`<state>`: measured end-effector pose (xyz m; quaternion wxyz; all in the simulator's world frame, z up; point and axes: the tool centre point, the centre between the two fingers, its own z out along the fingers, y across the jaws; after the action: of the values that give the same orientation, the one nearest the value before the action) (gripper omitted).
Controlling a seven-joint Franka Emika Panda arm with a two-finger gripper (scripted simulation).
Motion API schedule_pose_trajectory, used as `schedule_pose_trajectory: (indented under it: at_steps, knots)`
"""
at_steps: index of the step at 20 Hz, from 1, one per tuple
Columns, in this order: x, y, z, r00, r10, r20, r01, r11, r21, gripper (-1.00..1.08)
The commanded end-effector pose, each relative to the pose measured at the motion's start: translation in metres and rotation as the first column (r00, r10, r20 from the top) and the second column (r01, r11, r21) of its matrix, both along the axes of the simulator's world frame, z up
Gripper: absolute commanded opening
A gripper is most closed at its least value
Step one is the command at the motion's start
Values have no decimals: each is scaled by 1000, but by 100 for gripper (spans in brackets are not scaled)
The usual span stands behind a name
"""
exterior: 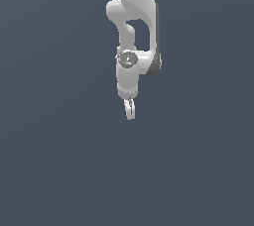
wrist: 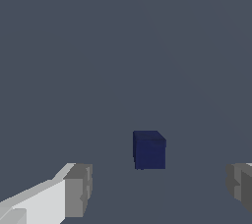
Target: Pick up the object and move it to a goal position.
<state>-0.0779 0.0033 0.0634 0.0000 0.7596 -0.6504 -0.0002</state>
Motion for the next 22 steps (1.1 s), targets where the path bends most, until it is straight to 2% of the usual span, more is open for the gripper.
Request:
schedule_pose_trajectory:
  at_steps: [1, 18, 19, 22]
  knots:
    - [0, 0, -1, 1000, 0, 0, 0, 1000, 0, 100]
    - [-1, 0, -50, 1000, -5, 0, 5, 1000, 0, 100]
    - [-1, 0, -50, 1000, -5, 0, 5, 1000, 0, -100]
    - [-1, 0, -50, 1000, -5, 0, 5, 1000, 0, -100]
